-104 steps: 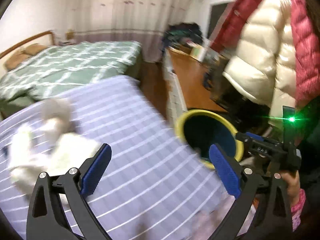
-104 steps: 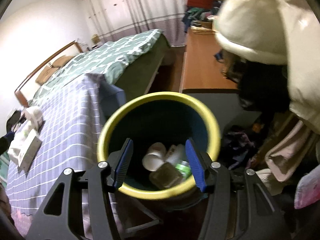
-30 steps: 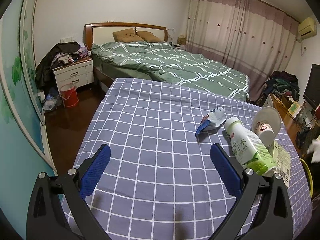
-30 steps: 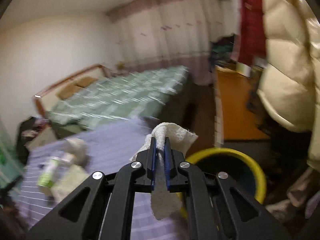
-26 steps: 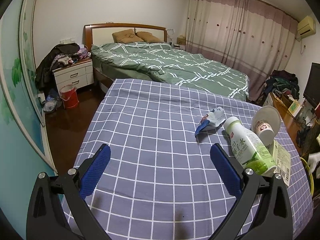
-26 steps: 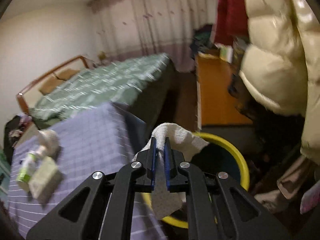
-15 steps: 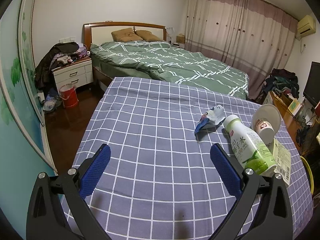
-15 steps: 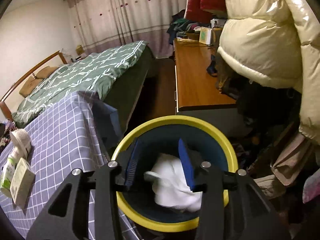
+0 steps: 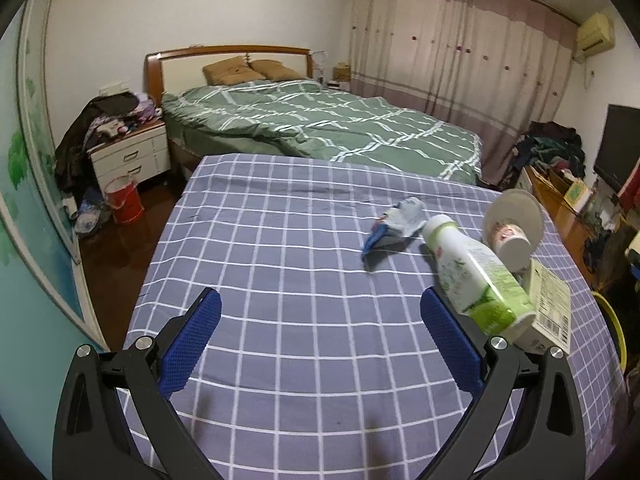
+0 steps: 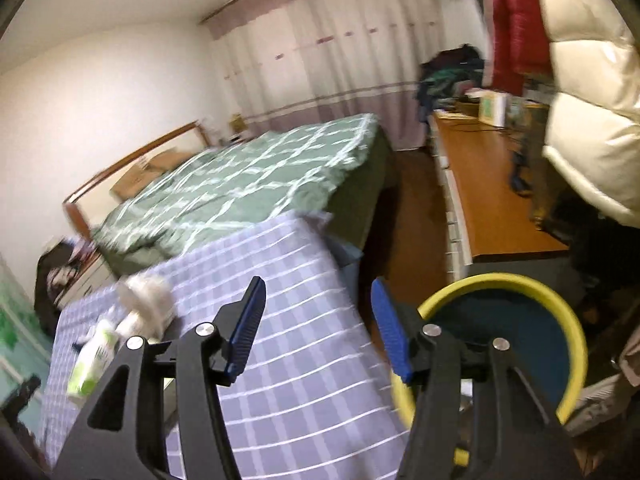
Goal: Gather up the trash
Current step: 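Grasp the green-labeled plastic bottle with the left gripper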
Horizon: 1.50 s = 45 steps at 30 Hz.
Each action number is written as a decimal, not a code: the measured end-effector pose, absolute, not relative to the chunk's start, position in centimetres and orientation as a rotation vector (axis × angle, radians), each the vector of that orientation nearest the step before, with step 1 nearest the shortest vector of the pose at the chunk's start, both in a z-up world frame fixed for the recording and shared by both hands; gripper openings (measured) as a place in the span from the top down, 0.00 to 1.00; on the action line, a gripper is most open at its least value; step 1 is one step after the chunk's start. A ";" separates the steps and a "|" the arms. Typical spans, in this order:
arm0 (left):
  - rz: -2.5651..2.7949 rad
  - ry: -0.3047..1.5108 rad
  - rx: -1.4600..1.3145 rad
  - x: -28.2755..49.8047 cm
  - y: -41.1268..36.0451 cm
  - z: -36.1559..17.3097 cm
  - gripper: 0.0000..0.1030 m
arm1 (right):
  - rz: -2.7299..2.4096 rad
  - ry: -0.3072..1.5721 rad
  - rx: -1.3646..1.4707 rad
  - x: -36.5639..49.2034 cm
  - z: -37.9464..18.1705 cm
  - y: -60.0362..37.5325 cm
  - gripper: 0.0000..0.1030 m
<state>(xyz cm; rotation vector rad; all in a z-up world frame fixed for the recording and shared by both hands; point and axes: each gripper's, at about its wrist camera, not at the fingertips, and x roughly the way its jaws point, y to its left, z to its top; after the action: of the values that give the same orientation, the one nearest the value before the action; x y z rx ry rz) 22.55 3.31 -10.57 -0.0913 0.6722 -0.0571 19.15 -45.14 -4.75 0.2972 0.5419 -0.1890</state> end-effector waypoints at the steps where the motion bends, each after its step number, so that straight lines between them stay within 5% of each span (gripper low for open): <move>1: -0.071 0.675 -0.091 22.5 2.9 -10.5 0.05 | -0.180 0.546 0.267 19.3 -4.9 -44.3 0.49; 16: -0.205 0.826 -0.066 23.8 -9.3 -12.5 0.06 | -0.124 0.564 0.197 20.2 -5.6 -42.4 0.44; 21: -0.175 0.836 -0.098 25.3 -9.6 -13.3 0.21 | -0.107 0.573 0.171 20.4 -5.8 -41.8 0.44; 28: -0.166 0.839 -0.081 26.1 -9.4 -14.1 0.28 | -0.099 0.588 0.152 20.7 -6.1 -41.2 0.44; 32: -0.173 0.803 -0.040 26.1 -9.4 -13.6 0.47 | -0.099 0.596 0.147 20.7 -6.3 -41.1 0.44; 45: -0.250 0.720 0.063 22.9 -9.1 -7.0 0.49 | -0.093 0.613 0.146 21.1 -6.5 -41.2 0.44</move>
<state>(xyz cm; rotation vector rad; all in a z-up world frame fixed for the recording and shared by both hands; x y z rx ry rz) 22.94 -9.07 -7.01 0.0634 0.7201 -0.2498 21.11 -41.22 -6.45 0.1460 0.6130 -0.0926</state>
